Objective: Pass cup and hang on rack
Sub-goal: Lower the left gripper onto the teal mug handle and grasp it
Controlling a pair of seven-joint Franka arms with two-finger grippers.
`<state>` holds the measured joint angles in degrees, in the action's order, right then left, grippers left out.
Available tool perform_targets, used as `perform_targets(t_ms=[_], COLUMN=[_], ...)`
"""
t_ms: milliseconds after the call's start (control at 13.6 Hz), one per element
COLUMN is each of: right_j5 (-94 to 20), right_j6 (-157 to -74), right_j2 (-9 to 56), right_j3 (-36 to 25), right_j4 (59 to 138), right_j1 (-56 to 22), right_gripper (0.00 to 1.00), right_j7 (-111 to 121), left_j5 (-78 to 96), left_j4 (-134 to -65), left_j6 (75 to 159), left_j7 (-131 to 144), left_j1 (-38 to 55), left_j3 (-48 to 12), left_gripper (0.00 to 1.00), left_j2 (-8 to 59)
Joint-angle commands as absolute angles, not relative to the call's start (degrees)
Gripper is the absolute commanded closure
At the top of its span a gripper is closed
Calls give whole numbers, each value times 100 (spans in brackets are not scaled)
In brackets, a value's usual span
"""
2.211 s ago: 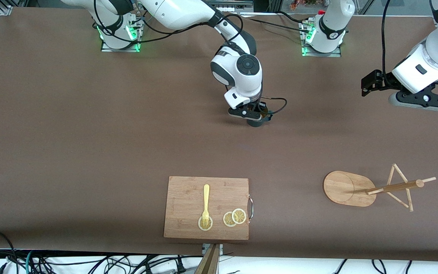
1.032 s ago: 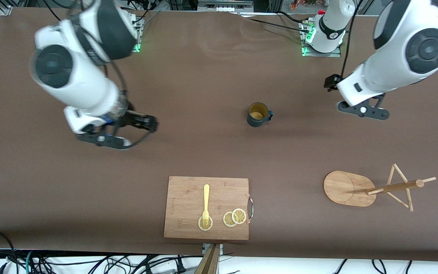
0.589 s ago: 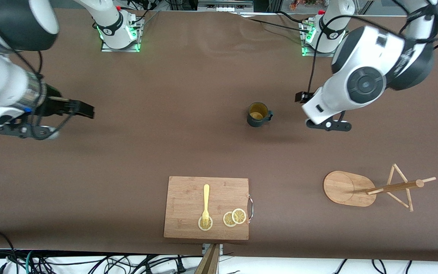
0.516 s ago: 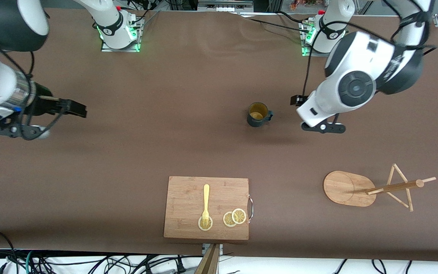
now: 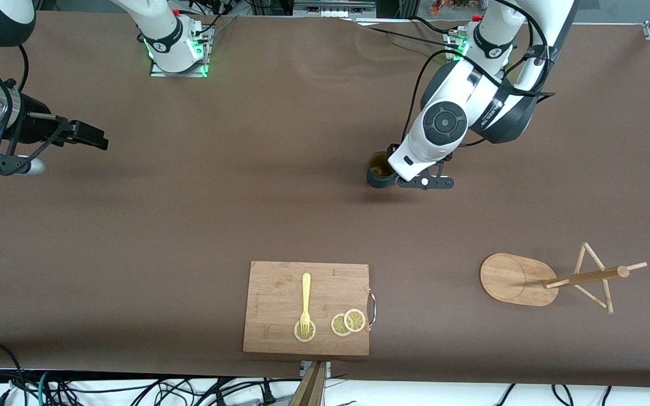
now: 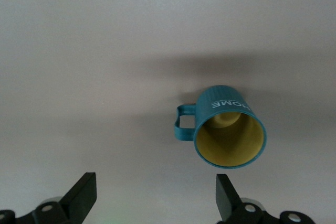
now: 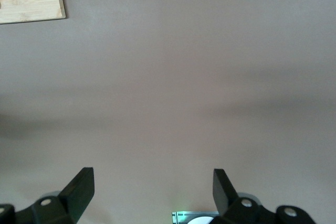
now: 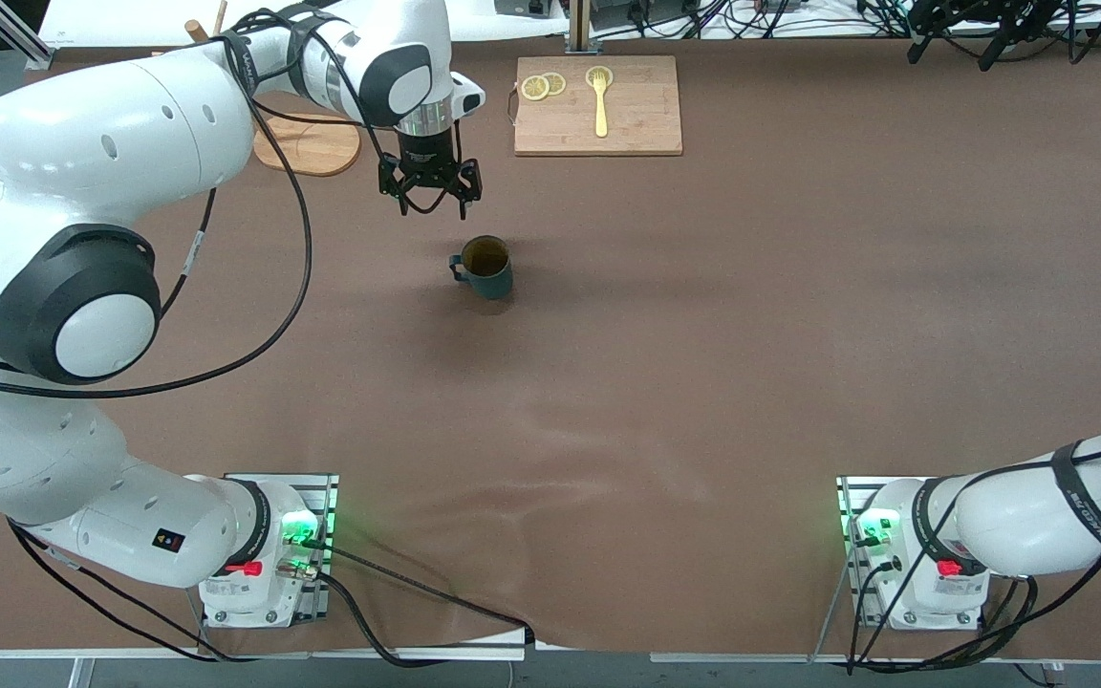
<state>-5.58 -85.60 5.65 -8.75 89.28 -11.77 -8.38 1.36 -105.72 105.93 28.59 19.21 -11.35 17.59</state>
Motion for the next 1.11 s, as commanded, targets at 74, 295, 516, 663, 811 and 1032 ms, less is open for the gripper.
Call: perform_targets(t_ms=[74, 295, 516, 663, 811, 1032], right_j5=[-353, -123, -123, -140, -123, -132], right_j6=[-8789, -8973, -9158, -9115, -8974, -9009], right_j2=[-33, -185, -167, -115, 17, 18], right_j3=[41, 132, 132, 114, 114, 79], right_j4=[9552, 9642, 9633, 9450, 9247, 9132], right_j1=[-275, -290, -290, -272, -290, -237], right_gripper=[0, 0, 0, 0, 0, 0], right_j7=[-756, -764, -782, -756, -747, -773], left_j5=[70, 62, 70, 236, 1259, 2346], left_j4=[-11221, -11820, -11936, -11936, -11936, -11953], left_j6=[11037, 11687, 12127, 12461, 12586, 12586], left_j7=[1718, 647, -1024, -2340, -3737, -5743], left_j1=[1846, 1872, 1767, 1671, 1285, 959], left_j3=[-1134, -1143, -1143, -1143, -1143, -1143], left_gripper=[0, 0, 0, 0, 0, 0], left_j2=[1346, 1029, 1063, 1133, 1239, 1432])
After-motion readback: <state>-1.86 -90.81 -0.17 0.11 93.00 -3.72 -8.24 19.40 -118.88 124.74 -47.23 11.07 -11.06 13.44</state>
